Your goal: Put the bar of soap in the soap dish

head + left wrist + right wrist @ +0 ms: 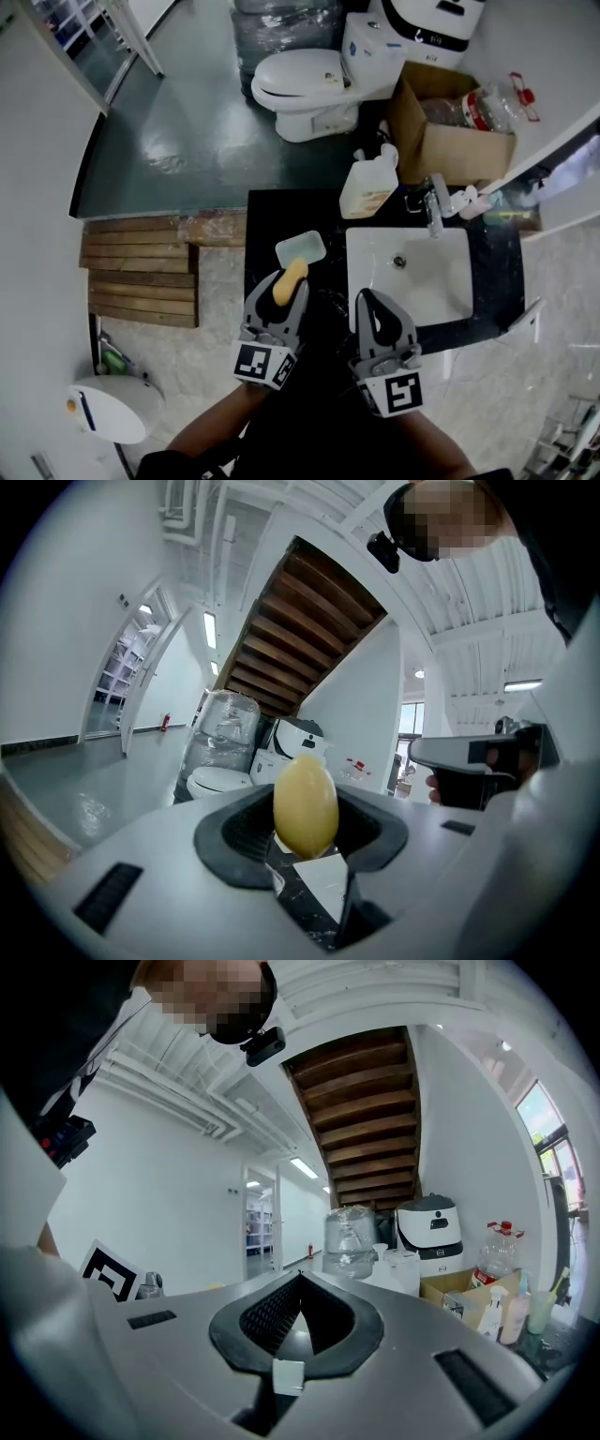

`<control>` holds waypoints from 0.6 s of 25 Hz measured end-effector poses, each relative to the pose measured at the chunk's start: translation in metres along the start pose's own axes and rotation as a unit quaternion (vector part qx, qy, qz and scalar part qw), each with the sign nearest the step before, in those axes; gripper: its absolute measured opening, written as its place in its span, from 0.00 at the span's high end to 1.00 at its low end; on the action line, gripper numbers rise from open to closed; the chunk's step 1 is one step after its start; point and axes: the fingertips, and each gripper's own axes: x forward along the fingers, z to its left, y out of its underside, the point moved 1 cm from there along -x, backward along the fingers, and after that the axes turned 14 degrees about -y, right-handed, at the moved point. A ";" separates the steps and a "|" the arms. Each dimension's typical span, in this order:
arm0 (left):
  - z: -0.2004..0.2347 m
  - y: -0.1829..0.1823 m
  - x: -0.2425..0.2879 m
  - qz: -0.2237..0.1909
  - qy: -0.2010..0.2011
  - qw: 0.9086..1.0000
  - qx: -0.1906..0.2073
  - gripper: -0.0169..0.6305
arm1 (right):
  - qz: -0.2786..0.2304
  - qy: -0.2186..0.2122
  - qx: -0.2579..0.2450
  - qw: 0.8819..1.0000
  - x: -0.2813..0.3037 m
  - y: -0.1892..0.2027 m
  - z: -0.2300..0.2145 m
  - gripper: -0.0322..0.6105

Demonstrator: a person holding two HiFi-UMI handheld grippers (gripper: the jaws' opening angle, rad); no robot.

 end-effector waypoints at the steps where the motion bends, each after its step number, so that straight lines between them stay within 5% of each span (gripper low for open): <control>1: 0.003 0.002 0.004 0.003 -0.002 1.000 -0.002 0.73 | 0.002 0.000 -0.003 1.000 0.004 0.001 -0.001 0.94; 15: 0.028 0.032 0.044 0.052 -0.016 0.998 -0.022 0.73 | 0.034 0.013 -0.017 0.999 0.037 0.025 -0.012 0.94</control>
